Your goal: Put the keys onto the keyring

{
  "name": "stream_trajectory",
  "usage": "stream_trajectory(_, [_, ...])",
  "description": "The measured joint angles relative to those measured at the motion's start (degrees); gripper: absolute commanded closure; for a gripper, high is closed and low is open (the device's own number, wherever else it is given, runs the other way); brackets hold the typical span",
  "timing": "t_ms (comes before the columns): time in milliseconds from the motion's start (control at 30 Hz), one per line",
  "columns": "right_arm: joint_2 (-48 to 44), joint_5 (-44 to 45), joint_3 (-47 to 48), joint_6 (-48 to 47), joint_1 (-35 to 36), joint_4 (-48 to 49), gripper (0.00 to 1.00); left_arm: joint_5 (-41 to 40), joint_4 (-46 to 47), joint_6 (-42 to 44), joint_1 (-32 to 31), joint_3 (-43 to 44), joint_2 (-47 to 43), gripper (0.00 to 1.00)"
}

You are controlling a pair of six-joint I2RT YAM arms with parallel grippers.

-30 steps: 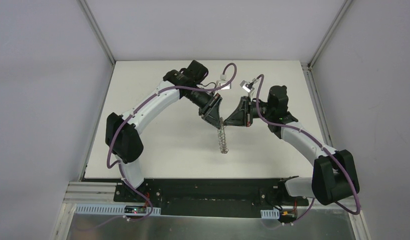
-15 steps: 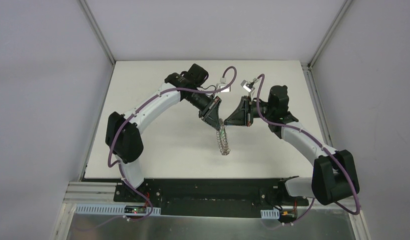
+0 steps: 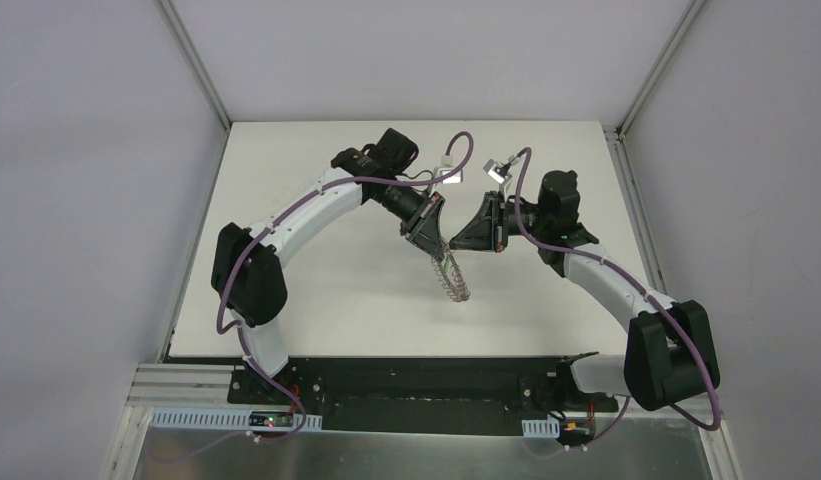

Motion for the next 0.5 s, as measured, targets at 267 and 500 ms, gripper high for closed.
stream_trajectory(267, [-0.13, -0.02, 0.00, 1.09, -0.07, 1.27, 1.00, 0.11, 1.70, -2.03, -0.07, -0.37, 0.00, 0.96])
stream_trajectory(500, [-0.17, 0.02, 0.00, 1.68, -0.33, 2.60, 1.00, -0.02, 2.03, -2.45, 0.04, -0.37, 0.00, 0.78])
